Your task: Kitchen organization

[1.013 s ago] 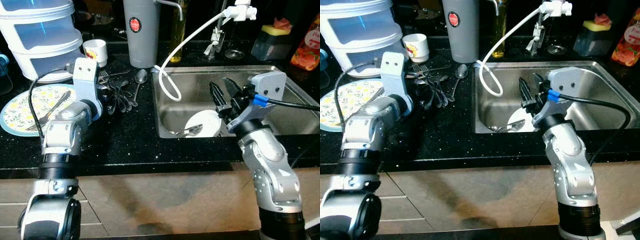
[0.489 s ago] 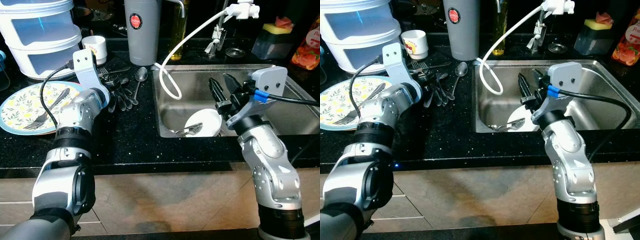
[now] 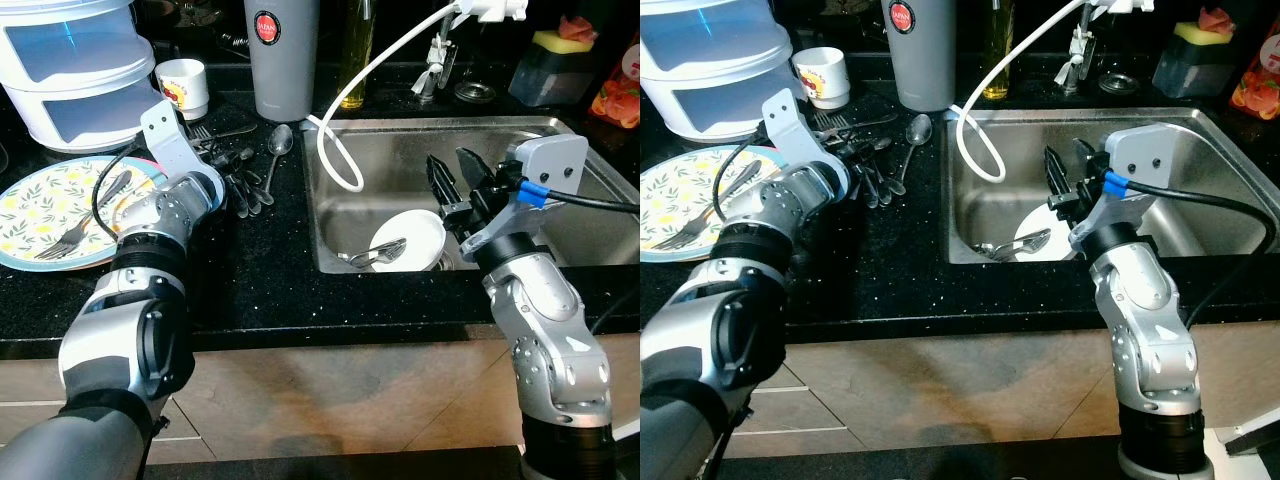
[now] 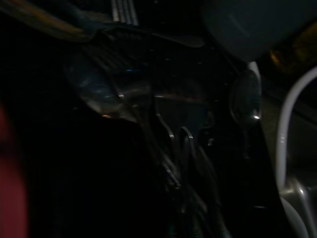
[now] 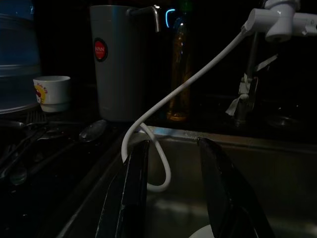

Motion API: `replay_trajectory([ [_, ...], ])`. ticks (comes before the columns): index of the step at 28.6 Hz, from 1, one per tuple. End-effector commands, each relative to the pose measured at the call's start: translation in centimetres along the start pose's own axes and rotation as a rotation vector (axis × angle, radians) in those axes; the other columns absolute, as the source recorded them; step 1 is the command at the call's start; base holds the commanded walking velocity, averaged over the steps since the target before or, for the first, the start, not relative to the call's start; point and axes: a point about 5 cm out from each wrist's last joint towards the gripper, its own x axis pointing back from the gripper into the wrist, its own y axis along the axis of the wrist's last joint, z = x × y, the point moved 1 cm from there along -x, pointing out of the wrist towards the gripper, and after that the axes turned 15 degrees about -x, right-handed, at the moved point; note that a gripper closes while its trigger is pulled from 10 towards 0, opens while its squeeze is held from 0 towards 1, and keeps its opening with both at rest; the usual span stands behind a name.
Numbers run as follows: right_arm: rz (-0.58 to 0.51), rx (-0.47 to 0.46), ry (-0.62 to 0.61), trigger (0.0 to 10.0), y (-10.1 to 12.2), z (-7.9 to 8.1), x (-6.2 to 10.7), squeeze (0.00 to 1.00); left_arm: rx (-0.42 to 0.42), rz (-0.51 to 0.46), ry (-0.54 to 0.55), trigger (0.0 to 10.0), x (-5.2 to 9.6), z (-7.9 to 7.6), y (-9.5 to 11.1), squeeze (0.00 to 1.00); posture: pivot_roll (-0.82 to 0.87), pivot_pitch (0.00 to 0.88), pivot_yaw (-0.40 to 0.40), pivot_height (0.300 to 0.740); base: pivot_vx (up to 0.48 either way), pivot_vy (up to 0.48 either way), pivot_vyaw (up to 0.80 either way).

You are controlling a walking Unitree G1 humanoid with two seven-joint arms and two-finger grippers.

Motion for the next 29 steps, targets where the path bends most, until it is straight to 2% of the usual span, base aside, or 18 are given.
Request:
replay_trajectory([
  [1, 0.012, -0.009, -0.006, 10.0, -0.2, 0.1, 0.3, 0.0, 0.024, 0.047, 0.04, 0.0, -0.1, 0.8, -0.9, 0.0, 0.01, 0.139, 0.057, 0.74, 0.0, 0.0, 0.0],
  [13, 0.004, -0.01, -0.017, 10.0, 0.1, -0.3, 0.0, 0.0, 0.04, 0.046, 0.066, 0.0, 0.0, 2.0, -1.1, 0.0, 0.01, 0.123, 0.042, 0.74, 0.0, 0.0, 0.0],
  [18, 0.001, -0.01, -0.017, 10.0, 0.1, -0.4, -0.1, 0.0, -0.02, -0.013, 0.056, 0.0, 0.1, 2.0, -0.2, 0.0, 0.01, 0.114, 0.041, 0.74, 0.0, 0.0, 0.0],
  [19, -0.001, -0.009, -0.017, 10.0, 0.1, -0.4, -0.1, 0.0, -0.096, -0.059, 0.063, 1.8, 0.2, 1.9, 0.5, 0.0, 0.0, 0.11, 0.04, 0.74, 0.0, 0.0, 0.0],
  [20, -0.002, -0.008, -0.016, 10.0, 0.2, -0.4, -0.1, 0.0, -0.178, -0.117, 0.092, 10.0, 0.4, 1.9, 1.4, 0.0, 0.0, 0.108, 0.04, 0.74, 0.0, 0.0, 0.0],
  [21, -0.005, -0.006, -0.017, 10.0, 0.3, -0.4, -0.1, 0.0, -0.371, -0.249, 0.176, 10.0, 1.1, 1.7, 3.5, 0.0, -0.01, 0.101, 0.039, 0.74, 0.0, 0.0, 0.0],
  [22, -0.005, -0.006, -0.017, 10.0, 0.3, -0.4, -0.1, 0.0, -0.371, -0.249, 0.176, 10.0, 1.1, 1.7, 3.5, 0.0, -0.01, 0.101, 0.039, 0.74, 0.0, 0.0, 0.0],
  [23, -0.005, -0.004, -0.018, 10.0, 0.3, -0.5, -0.1, 0.0, -0.481, -0.343, 0.236, 10.0, 1.8, 1.4, 4.8, 0.0, 0.0, 0.097, 0.037, 0.74, 0.0, 0.0, 0.0],
  [24, -0.005, -0.004, -0.018, 10.0, 0.3, -0.5, -0.1, 0.0, -0.481, -0.343, 0.236, 10.0, 1.8, 1.4, 4.8, 0.0, 0.0, 0.097, 0.037, 0.74, 0.0, 0.0, 0.0],
  [27, -0.006, -0.003, -0.021, 10.0, 0.3, -0.6, -0.1, 0.0, -0.543, -0.427, 0.345, 10.0, 3.1, 1.7, 5.8, 0.0, 0.0, 0.092, 0.033, 0.74, 0.0, 0.0, 0.0],
  [29, -0.006, -0.003, -0.022, 10.0, 0.3, -0.6, -0.1, 0.0, -0.55, -0.44, 0.354, 10.0, 3.4, 1.8, 5.7, 0.0, 0.0, 0.09, 0.032, 0.74, 0.0, 0.0, 0.0],
])
